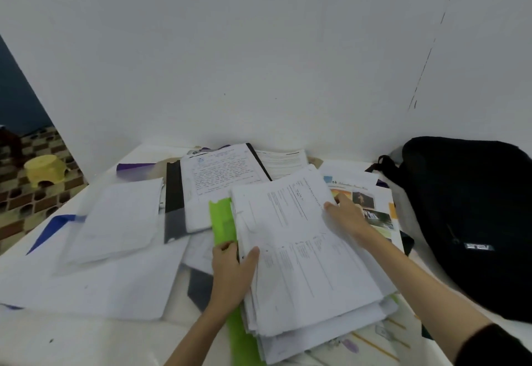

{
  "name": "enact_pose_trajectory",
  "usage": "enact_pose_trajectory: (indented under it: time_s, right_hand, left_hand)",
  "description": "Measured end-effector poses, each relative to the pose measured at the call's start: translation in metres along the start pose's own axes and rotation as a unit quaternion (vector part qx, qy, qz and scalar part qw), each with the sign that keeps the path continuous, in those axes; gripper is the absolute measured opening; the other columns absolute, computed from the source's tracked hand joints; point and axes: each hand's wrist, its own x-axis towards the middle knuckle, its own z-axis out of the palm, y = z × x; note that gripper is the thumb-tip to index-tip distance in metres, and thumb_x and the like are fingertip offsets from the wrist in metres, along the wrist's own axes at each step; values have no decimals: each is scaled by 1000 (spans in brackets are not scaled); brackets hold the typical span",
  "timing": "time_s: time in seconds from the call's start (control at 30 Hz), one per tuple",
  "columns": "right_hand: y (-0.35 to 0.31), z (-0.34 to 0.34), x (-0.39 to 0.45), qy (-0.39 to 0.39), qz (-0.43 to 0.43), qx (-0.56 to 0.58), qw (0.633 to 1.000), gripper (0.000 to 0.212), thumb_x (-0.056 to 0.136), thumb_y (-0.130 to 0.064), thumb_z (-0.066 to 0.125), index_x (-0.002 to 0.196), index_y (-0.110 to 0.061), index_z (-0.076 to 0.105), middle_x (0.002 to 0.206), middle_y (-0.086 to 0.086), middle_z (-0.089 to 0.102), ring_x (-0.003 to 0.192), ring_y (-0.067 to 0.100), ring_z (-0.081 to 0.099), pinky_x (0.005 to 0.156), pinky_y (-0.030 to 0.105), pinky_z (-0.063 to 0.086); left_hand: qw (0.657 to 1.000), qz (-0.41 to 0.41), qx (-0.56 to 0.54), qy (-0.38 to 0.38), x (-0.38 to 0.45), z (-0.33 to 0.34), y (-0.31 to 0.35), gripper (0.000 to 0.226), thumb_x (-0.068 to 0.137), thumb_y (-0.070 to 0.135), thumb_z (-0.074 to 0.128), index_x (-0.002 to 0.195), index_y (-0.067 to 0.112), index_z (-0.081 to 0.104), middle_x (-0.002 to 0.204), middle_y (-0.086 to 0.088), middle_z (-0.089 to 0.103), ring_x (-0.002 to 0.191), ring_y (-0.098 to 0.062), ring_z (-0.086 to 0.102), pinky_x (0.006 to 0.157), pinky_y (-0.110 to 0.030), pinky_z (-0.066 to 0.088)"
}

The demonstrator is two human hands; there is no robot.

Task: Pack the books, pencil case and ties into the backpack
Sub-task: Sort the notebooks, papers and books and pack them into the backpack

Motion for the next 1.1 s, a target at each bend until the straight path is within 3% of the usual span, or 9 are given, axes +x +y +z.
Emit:
enact_pose_trajectory:
  time_s: [0.07, 0.2, 0.43, 0.6, 0.7, 0.83, 0.97, 1.07, 1.1]
  right_hand:
    - [-1, 1, 0, 16, -6, 35, 999, 11, 96, -19, 40, 99, -11, 46, 94, 6, 51, 82, 22, 49, 64, 30, 37]
    - [5, -6, 1, 83, -17, 94, 992, 9, 93, -16, 47, 84, -15, 45, 89, 4, 50, 85, 24, 47, 73, 31, 36]
    - [48, -42, -2, 194, 44, 156, 968, 28, 92, -13, 49, 70, -14, 32, 73, 1, 35, 64, 17, 35, 58, 29, 29]
    - [52, -56, 0, 228, 20, -48, 972, 14, 91, -22, 51, 85, -9, 49, 106, -1, 33, 104, 23, 33, 88, 38, 34]
    - [48, -57, -2, 211, -7, 13, 977, 26, 90, -17, 50, 69, -13, 35, 78, 1, 38, 76, 20, 37, 62, 32, 31]
    - [53, -51, -4, 206, 18, 31, 978, 29, 90, -13, 48, 69, -14, 28, 66, 0, 33, 58, 15, 30, 52, 29, 22]
    - [59, -47, -4, 199, 12, 17, 980, 22, 89, -11, 47, 73, -10, 32, 70, 1, 44, 62, 19, 37, 51, 28, 24]
    - [61, -45, -6, 196, 2, -2, 981, 21, 89, -12, 47, 72, -5, 37, 104, 8, 61, 57, 17, 36, 51, 26, 24]
    - [61, -45, -7, 188, 7, -10, 982, 18, 89, -13, 46, 77, -1, 43, 98, 8, 61, 57, 16, 36, 52, 26, 26]
  left_hand:
    - [1000, -7, -8, 8, 4, 2, 2, 6, 88, 23, 61, 89, 18, 62, 118, -6, 50, 105, -19, 52, 93, -36, 45]
    - [1000, -5, -25, 12, 9, 8, 15, 7, 88, 15, 59, 93, 10, 62, 109, -2, 51, 84, -4, 51, 63, -11, 36]
    - [993, 59, 49, -91, 49, 41, 60, 12, 87, 10, 59, 75, 13, 59, 108, -6, 48, 106, -17, 42, 75, -16, 28]
    - [989, 68, 95, -92, 54, 49, 62, 40, 73, 37, 53, 76, -1, 64, 100, -4, 39, 110, -24, 39, 82, -20, 29]
    - [984, 57, 101, -132, 54, 43, 65, 28, 87, 20, 60, 61, 13, 50, 86, 4, 35, 104, -19, 39, 72, -18, 27]
    - [984, 59, 97, -140, 54, 39, 59, 21, 86, 16, 62, 69, 17, 49, 104, -4, 36, 96, -16, 41, 66, -18, 27]
    - [981, 48, 109, -152, 51, 36, 51, 30, 88, 20, 61, 65, 15, 42, 107, -5, 36, 87, -14, 42, 56, -11, 31]
    - [977, 58, 127, -162, 50, 35, 41, 27, 91, 25, 57, 69, 13, 45, 107, -2, 34, 78, -4, 39, 57, -8, 29]
    - [974, 64, 136, -168, 49, 35, 40, 23, 91, 26, 56, 76, 10, 52, 107, -1, 35, 78, -2, 39, 59, -8, 28]
